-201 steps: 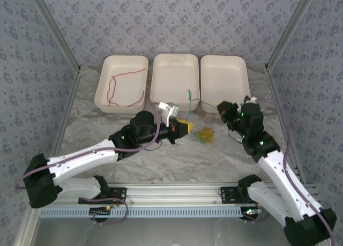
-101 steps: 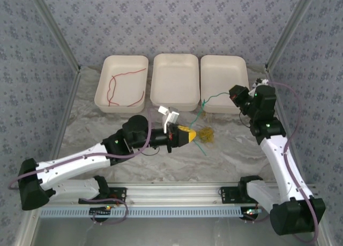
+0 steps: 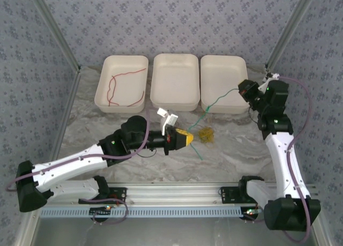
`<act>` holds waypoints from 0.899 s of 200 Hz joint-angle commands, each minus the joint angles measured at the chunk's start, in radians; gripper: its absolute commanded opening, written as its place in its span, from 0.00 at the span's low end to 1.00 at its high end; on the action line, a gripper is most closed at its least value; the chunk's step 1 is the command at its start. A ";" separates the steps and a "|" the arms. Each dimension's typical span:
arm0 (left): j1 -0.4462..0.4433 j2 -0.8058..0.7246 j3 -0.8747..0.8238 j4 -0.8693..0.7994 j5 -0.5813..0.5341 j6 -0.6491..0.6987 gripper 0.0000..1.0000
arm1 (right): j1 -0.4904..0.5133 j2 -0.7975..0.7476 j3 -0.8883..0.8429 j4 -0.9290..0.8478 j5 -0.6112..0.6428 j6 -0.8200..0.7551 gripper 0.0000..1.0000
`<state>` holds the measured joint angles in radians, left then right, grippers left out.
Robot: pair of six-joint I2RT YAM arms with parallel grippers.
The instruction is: Untangle the cables
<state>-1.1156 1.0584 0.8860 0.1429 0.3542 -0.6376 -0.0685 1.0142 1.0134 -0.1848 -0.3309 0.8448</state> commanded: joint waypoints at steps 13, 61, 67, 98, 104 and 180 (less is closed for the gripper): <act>-0.009 -0.027 0.024 -0.110 0.090 0.013 0.00 | -0.102 0.048 0.096 0.071 -0.033 -0.006 0.00; -0.009 -0.001 0.025 -0.308 0.088 0.061 0.00 | -0.131 0.104 0.229 0.126 -0.029 -0.005 0.00; -0.009 0.008 0.023 -0.333 0.084 0.071 0.00 | -0.132 0.112 0.247 0.131 -0.032 -0.006 0.00; -0.010 0.068 0.003 -0.400 0.066 0.101 0.00 | -0.134 0.138 0.341 0.140 -0.046 -0.004 0.00; -0.011 0.080 -0.006 -0.391 0.074 0.098 0.00 | -0.134 0.141 0.355 0.141 -0.048 -0.005 0.00; -0.041 0.184 -0.034 -0.456 0.042 0.118 0.00 | -0.154 0.155 0.483 0.149 -0.069 0.008 0.00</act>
<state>-1.1225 1.2068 0.9024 -0.0490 0.3412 -0.5491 -0.1673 1.1580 1.3914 -0.1730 -0.5175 0.8482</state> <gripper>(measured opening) 0.061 0.074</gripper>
